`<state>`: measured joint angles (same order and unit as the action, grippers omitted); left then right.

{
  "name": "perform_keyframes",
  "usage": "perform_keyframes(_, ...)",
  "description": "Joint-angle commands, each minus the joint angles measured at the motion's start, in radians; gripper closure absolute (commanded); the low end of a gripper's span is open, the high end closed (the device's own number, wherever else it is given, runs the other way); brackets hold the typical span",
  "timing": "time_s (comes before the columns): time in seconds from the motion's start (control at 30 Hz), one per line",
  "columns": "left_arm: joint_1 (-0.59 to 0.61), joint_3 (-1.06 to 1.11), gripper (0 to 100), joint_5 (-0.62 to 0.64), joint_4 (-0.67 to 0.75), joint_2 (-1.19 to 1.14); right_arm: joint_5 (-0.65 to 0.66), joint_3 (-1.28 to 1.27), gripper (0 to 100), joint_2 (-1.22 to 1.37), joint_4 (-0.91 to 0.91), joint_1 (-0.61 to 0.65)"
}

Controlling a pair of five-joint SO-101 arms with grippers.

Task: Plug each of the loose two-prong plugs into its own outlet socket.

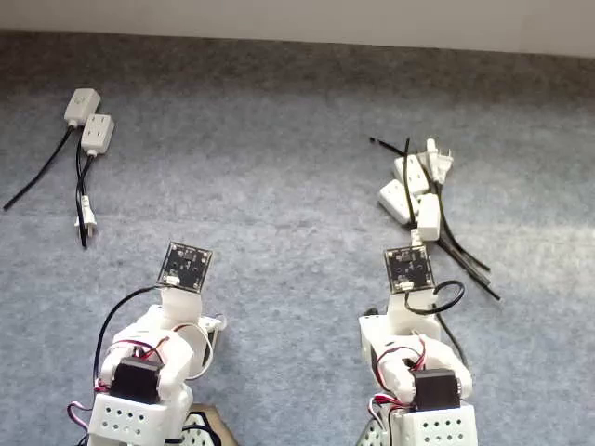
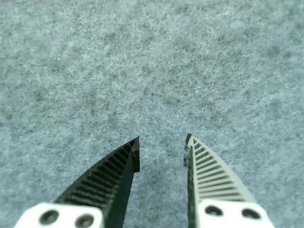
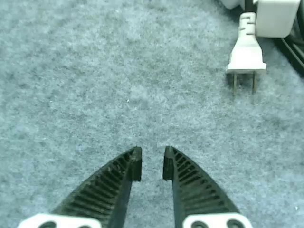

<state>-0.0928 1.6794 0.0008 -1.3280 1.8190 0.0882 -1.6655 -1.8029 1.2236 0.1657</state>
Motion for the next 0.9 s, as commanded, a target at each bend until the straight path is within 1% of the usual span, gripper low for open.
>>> perform_keyframes(0.0,-0.01,0.016,84,-0.003,-0.005,0.004,0.009,-0.148,91.1,-0.007,0.004,-0.005)
perform_keyframes(0.63,-0.01,0.016,84,-0.003,-0.005,0.004,0.005,-0.148,91.1,-0.008,0.001,-0.002)
perform_keyframes(0.77,-0.01,0.016,84,-0.003,-0.005,0.004,0.006,-0.148,91.1,-0.008,-0.151,0.062)
perform_keyframes(0.8,-0.01,0.016,84,-0.003,-0.005,0.004,0.009,-0.148,91.1,-0.007,-0.177,0.065)
perform_keyframes(0.87,-0.01,0.016,84,-0.003,-0.005,0.004,0.011,-0.147,91.1,-0.007,-0.202,0.03)
